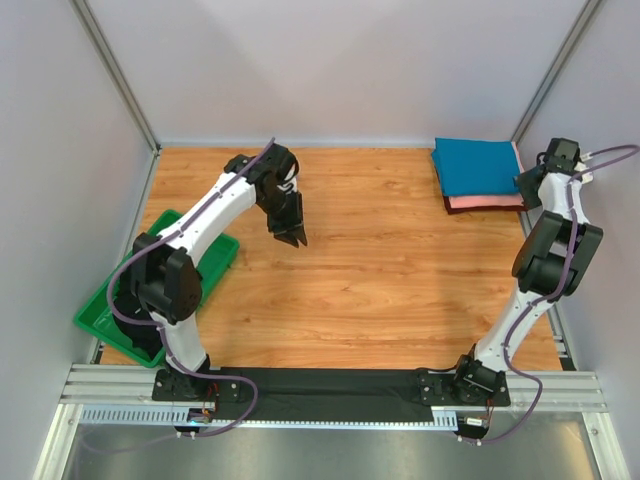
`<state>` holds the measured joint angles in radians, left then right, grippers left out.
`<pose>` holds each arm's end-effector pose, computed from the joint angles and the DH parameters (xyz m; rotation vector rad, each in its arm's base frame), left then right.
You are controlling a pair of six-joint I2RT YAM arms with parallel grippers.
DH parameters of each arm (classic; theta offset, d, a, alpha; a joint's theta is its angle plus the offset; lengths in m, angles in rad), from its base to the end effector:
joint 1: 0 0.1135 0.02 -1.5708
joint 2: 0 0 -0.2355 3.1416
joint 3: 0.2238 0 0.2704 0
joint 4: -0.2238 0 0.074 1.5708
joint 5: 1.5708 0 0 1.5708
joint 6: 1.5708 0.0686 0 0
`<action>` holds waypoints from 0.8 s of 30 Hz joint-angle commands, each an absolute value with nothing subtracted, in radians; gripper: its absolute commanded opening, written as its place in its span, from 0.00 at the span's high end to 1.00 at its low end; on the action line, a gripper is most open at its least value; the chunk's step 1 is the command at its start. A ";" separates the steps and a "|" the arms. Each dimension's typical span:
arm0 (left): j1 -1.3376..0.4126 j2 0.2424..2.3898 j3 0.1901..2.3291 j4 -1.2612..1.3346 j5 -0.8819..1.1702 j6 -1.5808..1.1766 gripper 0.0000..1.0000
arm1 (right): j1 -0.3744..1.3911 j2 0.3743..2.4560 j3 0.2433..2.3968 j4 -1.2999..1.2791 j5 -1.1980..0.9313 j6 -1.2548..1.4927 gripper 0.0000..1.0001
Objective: Fold and stack the t-shirts
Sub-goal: Neatly place the folded tshirt to the corner
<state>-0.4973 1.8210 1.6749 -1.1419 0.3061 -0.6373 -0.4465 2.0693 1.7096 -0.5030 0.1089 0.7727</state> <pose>0.3301 -0.2027 0.2288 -0.1443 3.0020 -0.6207 0.4414 -0.2196 0.1757 1.4292 1.9612 0.0151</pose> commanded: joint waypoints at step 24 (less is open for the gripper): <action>-0.502 1.339 1.600 -0.848 0.434 -0.672 0.63 | -0.278 1.436 1.577 -0.945 -0.256 0.609 0.04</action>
